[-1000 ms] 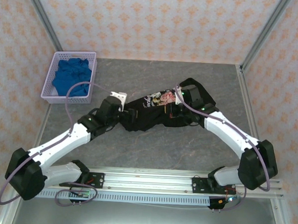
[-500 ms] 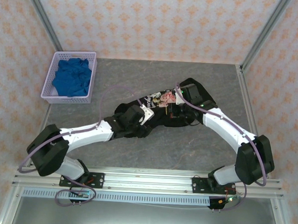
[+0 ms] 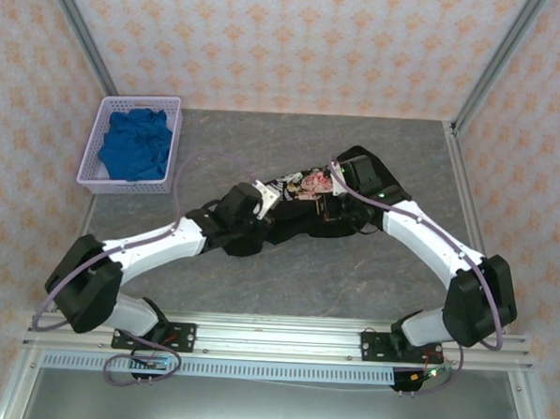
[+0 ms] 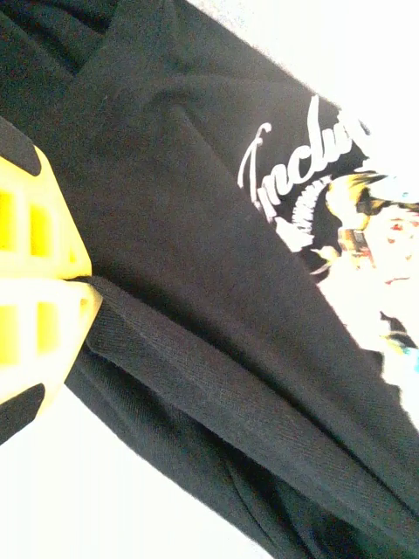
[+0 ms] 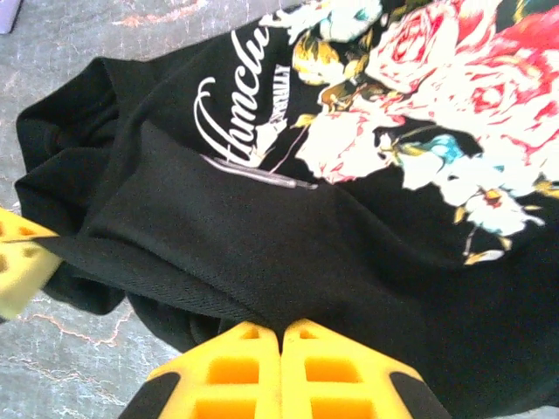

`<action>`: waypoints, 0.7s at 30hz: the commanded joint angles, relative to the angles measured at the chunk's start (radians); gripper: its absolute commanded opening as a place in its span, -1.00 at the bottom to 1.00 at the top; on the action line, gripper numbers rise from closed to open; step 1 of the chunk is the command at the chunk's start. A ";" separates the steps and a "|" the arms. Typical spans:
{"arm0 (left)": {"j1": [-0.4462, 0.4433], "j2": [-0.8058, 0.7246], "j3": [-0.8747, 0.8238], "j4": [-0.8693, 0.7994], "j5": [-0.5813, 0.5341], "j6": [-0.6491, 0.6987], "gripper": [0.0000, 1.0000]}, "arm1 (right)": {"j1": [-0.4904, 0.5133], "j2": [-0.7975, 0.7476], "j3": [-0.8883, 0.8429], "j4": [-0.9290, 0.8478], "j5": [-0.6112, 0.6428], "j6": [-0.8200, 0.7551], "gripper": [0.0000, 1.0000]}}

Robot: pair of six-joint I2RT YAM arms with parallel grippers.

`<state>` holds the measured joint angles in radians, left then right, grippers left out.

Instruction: Fold the inside-out t-shirt

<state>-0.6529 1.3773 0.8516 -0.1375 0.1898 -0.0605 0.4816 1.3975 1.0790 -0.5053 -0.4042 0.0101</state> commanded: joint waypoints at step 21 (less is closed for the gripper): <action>0.059 -0.085 0.160 -0.131 0.172 -0.269 -1.00 | 0.003 0.005 0.179 -0.228 0.453 -0.019 -0.92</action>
<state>-0.6090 1.2827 1.0435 -0.2111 0.4015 -0.3180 0.4931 1.3643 1.2942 -0.6956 -0.1192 -0.0990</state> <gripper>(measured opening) 0.043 0.045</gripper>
